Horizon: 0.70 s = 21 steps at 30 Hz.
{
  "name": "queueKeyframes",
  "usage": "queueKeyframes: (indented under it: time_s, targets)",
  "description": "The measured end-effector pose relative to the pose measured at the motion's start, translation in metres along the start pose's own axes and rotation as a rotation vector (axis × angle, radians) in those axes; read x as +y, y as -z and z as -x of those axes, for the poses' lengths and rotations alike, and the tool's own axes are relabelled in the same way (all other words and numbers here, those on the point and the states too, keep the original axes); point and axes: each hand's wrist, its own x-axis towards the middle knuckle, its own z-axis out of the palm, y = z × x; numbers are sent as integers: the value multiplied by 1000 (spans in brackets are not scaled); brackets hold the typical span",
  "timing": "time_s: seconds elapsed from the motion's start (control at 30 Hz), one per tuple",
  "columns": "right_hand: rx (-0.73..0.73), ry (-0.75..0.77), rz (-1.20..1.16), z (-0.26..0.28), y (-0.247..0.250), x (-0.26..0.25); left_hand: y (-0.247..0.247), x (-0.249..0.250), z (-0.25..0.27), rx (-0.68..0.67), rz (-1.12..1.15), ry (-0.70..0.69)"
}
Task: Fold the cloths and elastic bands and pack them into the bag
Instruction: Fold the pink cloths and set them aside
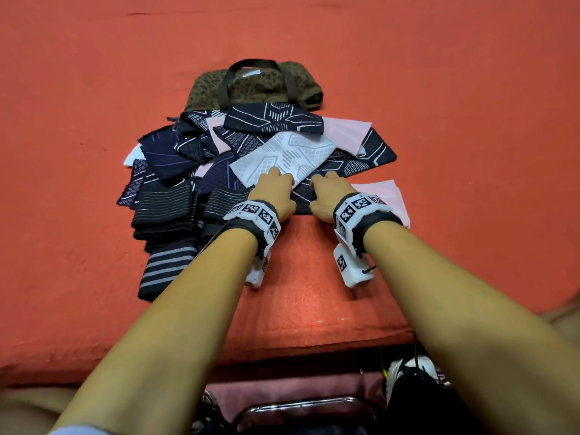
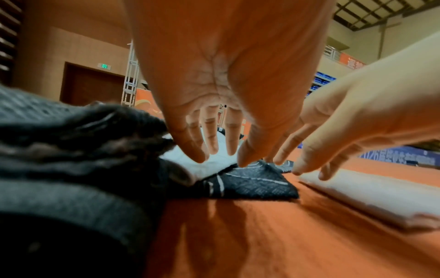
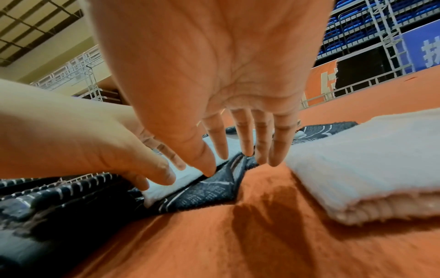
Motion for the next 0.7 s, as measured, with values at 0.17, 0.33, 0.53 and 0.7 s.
queueKeyframes:
  time_s: [0.17,0.33,0.53,0.7]
  targets:
    - [7,13,91,-8,-3,-7,-4,-1,-6,24,-86,-17]
    - [55,45,117,-14,-3,-13,-6,-5,-12,39,-108,-22]
    - [39,89,125,-15,-12,-12,-8,-5,-17,70,-105,-5]
    - [36,97,111,-14,-13,-6,-9,-5,-17,115,-102,13]
